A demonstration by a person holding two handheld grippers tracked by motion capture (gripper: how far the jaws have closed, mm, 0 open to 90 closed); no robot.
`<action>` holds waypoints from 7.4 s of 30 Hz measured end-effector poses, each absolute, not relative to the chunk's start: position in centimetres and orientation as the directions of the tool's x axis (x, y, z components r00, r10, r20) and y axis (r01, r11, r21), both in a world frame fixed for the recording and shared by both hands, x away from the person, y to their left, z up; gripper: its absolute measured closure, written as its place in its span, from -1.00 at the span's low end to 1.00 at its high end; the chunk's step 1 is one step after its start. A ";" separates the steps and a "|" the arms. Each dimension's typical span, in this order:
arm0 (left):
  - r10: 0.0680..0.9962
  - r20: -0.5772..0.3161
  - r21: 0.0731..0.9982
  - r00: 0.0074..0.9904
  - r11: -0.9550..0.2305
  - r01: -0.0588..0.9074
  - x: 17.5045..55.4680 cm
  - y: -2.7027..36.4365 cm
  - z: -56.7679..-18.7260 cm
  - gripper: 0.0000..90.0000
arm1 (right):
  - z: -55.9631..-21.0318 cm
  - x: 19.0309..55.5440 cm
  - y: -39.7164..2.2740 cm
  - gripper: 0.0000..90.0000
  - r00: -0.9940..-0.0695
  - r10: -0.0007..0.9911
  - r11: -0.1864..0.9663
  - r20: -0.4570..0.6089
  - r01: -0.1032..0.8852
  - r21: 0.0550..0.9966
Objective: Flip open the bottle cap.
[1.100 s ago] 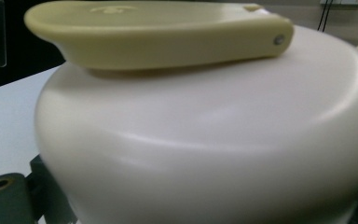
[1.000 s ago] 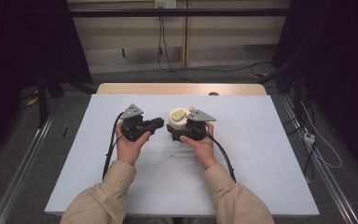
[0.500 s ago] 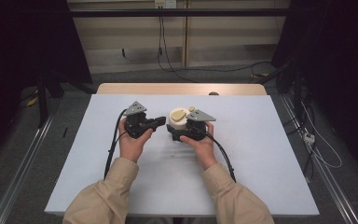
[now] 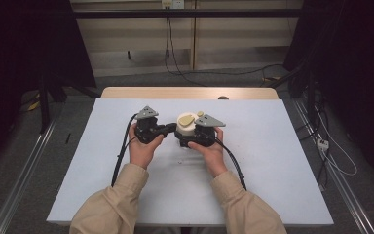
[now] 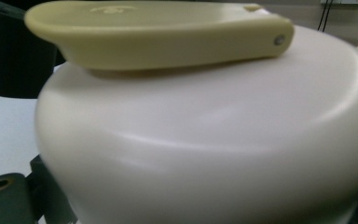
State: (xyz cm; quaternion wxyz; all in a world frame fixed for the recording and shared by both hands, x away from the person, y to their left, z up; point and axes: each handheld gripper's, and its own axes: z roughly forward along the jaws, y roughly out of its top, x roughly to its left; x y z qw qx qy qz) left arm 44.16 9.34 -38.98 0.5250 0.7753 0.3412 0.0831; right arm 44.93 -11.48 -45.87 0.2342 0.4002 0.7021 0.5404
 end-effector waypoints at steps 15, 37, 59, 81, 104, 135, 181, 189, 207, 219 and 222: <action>0.617 -0.218 0.866 0.756 -0.235 0.441 44.4 8.8 -38.7 1.00 | -45.9 44.9 -11.5 -0.86 -0.570 0.815 0.096 0.104 0.309 0.946; 0.612 -0.212 0.880 0.762 -0.220 0.421 44.8 8.1 -37.3 1.00 | -45.8 44.9 -11.5 -0.86 -0.572 0.814 0.102 0.100 0.310 0.945; 0.596 -0.219 0.885 0.772 -0.211 0.414 45.6 6.0 -36.9 1.00 | -45.6 44.8 -11.7 -0.87 -0.570 0.815 0.105 0.106 0.324 0.940; 0.572 -0.232 0.889 0.787 -0.204 0.410 46.8 4.2 -36.6 1.00 | -45.5 44.7 -11.8 -0.87 -0.569 0.814 0.105 0.113 0.335 0.936; 0.638 -0.207 0.877 0.742 -0.215 0.430 44.6 8.6 -37.3 -0.35 | -45.5 44.6 -12.3 -0.94 -0.591 0.790 0.118 0.165 0.410 0.905; 0.669 -0.182 0.870 0.721 -0.231 0.434 39.9 15.4 -40.2 -0.79 | -44.8 40.2 -15.3 -0.90 -0.637 0.759 0.189 0.136 0.415 0.890; 0.664 -0.169 0.872 0.728 -0.244 0.425 37.1 20.0 -41.8 -0.87 | -43.6 33.5 -20.7 -0.89 -0.636 0.766 0.187 0.092 0.357 0.915; 0.660 -0.168 0.873 0.732 -0.246 0.422 36.9 20.4 -42.0 -0.87 | -43.8 32.7 -21.5 -0.91 -0.639 0.765 0.198 0.079 0.350 0.916; 0.662 -0.174 0.876 0.729 -0.235 0.422 36.6 21.4 -42.3 -0.87 | -44.1 30.7 -24.6 -0.91 -0.612 0.789 0.196 0.059 0.342 0.919; 0.665 -0.170 0.878 0.727 -0.233 0.419 36.4 22.0 -42.5 -0.87 | -44.3 29.6 -26.3 -0.90 -0.591 0.805 0.187 0.056 0.342 0.921; 0.664 -0.169 0.876 0.728 -0.238 0.421 36.3 22.1 -42.7 -0.87 | -44.3 29.3 -26.7 -0.90 -0.586 0.808 0.184 0.056 0.341 0.922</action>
